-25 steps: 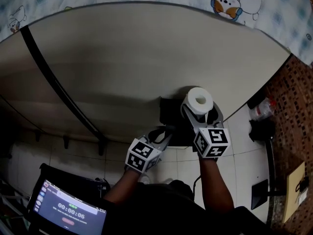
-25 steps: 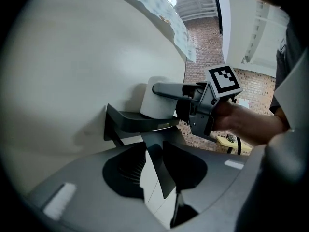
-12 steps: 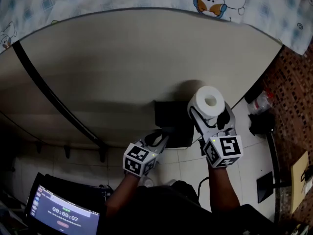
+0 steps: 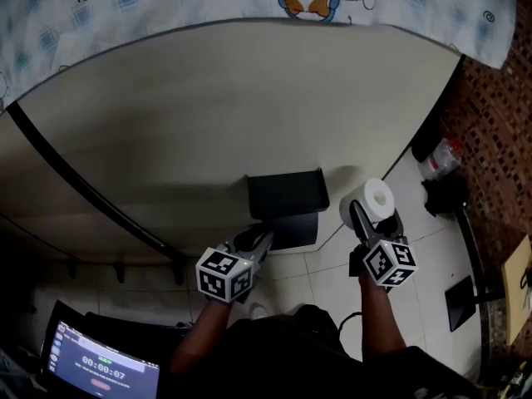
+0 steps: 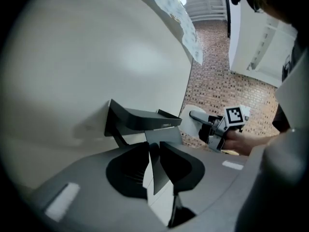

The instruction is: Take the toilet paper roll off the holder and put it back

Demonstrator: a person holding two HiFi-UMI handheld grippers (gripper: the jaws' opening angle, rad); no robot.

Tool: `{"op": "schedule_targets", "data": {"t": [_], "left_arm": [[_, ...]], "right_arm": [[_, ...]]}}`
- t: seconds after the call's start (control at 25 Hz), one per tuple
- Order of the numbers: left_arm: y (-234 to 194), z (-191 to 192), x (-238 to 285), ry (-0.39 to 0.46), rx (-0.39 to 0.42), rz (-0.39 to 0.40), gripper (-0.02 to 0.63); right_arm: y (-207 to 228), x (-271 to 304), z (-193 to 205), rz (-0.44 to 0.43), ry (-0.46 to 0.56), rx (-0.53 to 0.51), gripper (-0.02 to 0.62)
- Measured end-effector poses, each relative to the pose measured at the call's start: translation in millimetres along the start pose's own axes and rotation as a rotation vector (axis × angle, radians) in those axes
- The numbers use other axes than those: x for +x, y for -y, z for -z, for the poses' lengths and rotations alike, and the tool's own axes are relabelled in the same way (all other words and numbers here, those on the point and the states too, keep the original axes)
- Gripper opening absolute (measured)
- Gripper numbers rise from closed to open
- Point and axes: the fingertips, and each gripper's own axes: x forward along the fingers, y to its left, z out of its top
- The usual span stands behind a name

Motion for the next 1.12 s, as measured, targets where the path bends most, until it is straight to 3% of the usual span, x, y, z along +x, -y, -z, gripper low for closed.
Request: {"op": "schedule_targets", "data": {"t": [0.12, 0.32, 0.36, 0.56, 0.76, 0.92, 1.12], "left_arm": [[1.3, -2.1, -1.1, 0.014, -0.081, 0.028, 0.083], [3.4, -6.8, -1.4, 0.026, -0.153, 0.058, 0.083], [4.5, -7.0, -0.5, 0.029, -0.156, 0.059, 0.083], [4.0, -6.0, -2.2, 0.023, -0.158, 0.062, 0.086], [4.9, -8.1, -3.3, 0.023, -0.167, 0.073, 0.086], [4.1, -7.9, -3.4, 0.019, -0.158, 0.063, 0.084], [1.7, -8.3, -0.1, 0.002, -0.131, 0.062, 0.084]], "right_arm": [[7.8, 5.8, 26.7, -0.030, -0.023, 0.132, 0.428], [-2.7, 25.7, 62.5, -0.201, -0.033, 0.645, 0.426], [-4.0, 29.0, 69.2, -0.221, -0.036, 0.696, 0.426], [-18.7, 36.9, 86.7, -0.309, 0.007, 0.852, 0.423], [-18.1, 43.5, 90.9, -0.341, 0.077, 0.967, 0.422], [-41.5, 51.7, 100.2, -0.425, 0.054, 0.995, 0.419], [-40.6, 57.5, 111.0, -0.464, 0.049, 1.050, 0.419]]}}
